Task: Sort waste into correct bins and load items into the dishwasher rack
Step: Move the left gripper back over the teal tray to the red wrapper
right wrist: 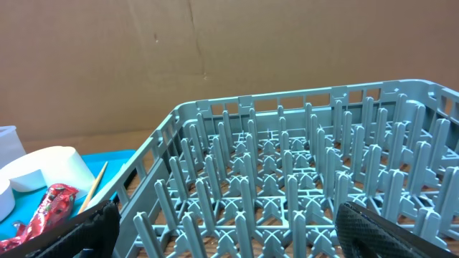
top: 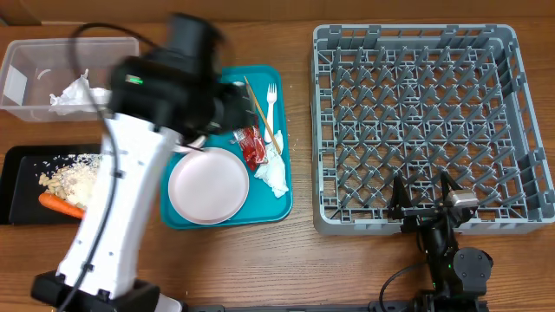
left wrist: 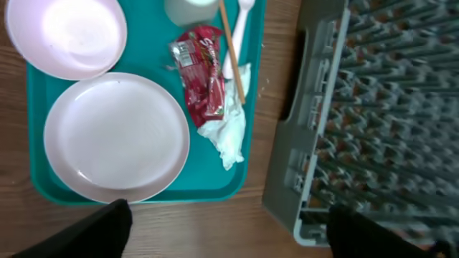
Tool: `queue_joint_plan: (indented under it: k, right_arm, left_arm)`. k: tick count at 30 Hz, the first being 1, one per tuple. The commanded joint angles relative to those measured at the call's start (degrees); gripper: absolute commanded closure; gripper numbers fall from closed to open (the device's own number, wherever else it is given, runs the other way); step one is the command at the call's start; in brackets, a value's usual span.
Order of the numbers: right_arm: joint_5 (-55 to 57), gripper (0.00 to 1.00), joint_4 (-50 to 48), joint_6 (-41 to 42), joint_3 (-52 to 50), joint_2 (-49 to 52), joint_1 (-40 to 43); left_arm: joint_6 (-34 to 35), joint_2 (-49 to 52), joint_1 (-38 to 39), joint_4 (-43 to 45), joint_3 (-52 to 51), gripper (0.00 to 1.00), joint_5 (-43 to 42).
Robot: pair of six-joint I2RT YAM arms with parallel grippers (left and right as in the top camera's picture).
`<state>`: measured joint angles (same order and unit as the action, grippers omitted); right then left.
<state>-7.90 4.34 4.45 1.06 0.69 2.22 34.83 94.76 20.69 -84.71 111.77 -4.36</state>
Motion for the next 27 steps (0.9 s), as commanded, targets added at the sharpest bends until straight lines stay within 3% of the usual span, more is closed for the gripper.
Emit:
queue_joint_plan:
  k: [1, 27]
  right_arm:
    - [0.6, 0.00, -0.2, -0.4, -0.6, -0.5, 0.2]
    - [0.6, 0.00, -0.2, -0.4, -0.6, -0.5, 0.2]
  left_arm:
    - [14.6, 1.7, 8.0, 0.1, -1.5, 0.03, 16.0]
    - [13.4, 19.5, 13.7, 9.6, -3.7, 0.00, 5.2]
